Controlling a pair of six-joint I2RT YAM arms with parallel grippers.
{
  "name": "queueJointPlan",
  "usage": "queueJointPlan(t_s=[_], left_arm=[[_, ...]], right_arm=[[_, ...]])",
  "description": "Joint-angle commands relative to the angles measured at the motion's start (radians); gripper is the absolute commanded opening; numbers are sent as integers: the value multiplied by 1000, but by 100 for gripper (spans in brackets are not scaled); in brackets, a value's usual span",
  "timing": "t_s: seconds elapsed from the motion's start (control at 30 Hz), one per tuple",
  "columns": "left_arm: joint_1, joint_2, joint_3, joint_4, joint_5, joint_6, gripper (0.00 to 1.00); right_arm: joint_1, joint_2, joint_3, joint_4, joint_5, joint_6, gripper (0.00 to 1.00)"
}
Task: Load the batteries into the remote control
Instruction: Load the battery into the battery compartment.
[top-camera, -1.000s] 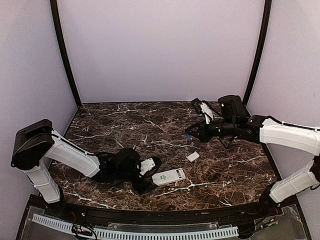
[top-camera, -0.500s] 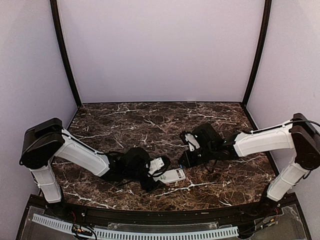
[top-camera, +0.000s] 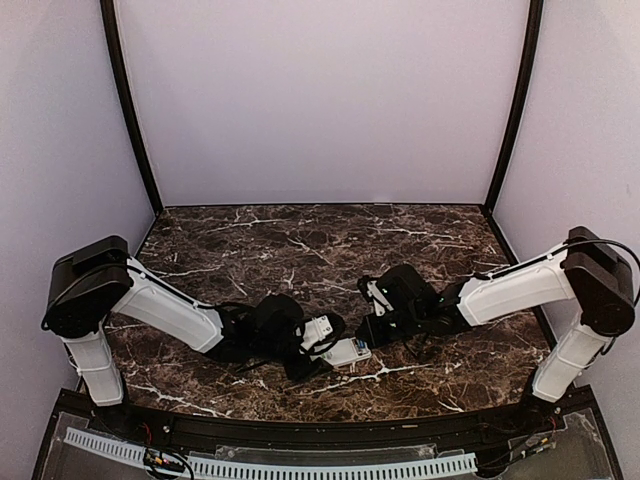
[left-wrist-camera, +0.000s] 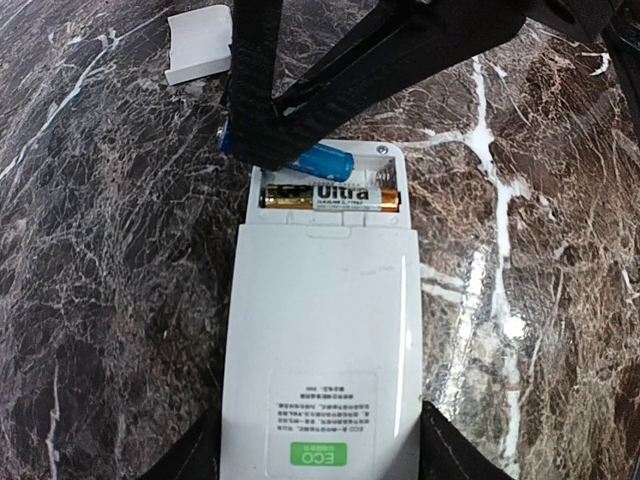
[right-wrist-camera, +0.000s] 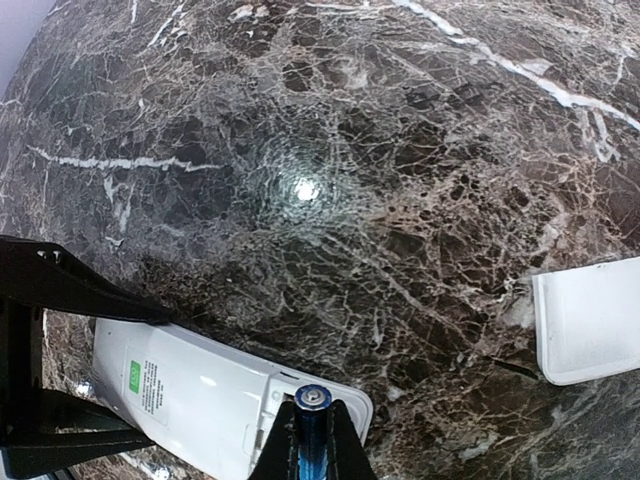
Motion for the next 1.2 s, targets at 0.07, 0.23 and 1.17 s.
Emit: queueJointPlan(t_s=[0.07, 0.23, 1.17], left_arm=[[-4, 47, -28, -139, -20, -7, 59], [-3, 47, -30, -137, -19, -12, 59], [-2, 47, -34, -127, -16, -11, 59]], right_arm=[[15, 25, -21, 38, 48, -16, 0], [23, 28, -21, 4, 60, -28, 0], [-46, 19, 230, -256, 2, -158, 19]])
